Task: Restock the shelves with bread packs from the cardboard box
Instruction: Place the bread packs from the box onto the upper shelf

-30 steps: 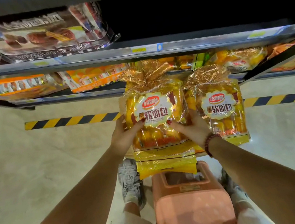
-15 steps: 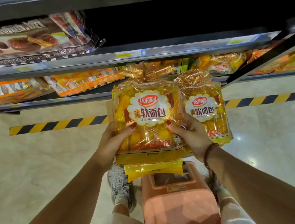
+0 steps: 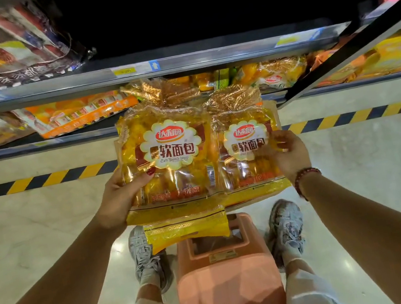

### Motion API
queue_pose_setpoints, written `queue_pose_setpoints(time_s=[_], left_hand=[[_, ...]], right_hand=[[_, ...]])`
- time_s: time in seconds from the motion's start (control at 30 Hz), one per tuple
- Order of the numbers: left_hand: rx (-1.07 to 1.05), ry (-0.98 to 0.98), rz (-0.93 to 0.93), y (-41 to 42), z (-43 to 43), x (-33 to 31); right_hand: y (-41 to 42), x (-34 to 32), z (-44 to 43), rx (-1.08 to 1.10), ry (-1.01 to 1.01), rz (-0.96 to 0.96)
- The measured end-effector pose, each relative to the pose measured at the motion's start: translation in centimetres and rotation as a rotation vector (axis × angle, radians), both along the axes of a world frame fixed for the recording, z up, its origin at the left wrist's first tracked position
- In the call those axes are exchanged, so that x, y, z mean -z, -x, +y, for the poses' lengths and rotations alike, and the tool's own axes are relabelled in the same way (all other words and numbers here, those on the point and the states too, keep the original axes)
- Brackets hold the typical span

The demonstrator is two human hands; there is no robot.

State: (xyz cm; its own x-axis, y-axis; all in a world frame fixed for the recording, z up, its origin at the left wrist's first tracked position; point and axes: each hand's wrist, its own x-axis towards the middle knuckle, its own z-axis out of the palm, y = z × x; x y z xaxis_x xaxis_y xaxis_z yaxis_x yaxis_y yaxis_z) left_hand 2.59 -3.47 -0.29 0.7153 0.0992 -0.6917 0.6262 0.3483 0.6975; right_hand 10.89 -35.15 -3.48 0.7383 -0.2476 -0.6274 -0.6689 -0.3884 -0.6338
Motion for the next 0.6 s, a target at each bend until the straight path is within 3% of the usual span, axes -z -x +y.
queue_pose_setpoints(time_s=[0.1, 0.3, 0.47, 0.6], left_hand=[[0.032, -0.007, 0.006, -0.1, 0.5, 0.7], [0.031, -0.052, 0.028, 0.0, 0.7, 2.0], [-0.022, -0.137, 0.091, 0.5, 0.9, 2.9], [-0.008, -0.205, 0.110, 0.6, 0.5, 2.9]], right_hand=[[-0.8, 2.0, -1.6, -0.074, 0.124, 0.114], [-1.2, 3.4, -0.9, -0.028, -0.005, 0.242], [-1.0, 4.9, -2.0, -0.090, 0.122, 0.332], [-0.4, 3.1, -1.7, -0.035, 0.008, 0.234]])
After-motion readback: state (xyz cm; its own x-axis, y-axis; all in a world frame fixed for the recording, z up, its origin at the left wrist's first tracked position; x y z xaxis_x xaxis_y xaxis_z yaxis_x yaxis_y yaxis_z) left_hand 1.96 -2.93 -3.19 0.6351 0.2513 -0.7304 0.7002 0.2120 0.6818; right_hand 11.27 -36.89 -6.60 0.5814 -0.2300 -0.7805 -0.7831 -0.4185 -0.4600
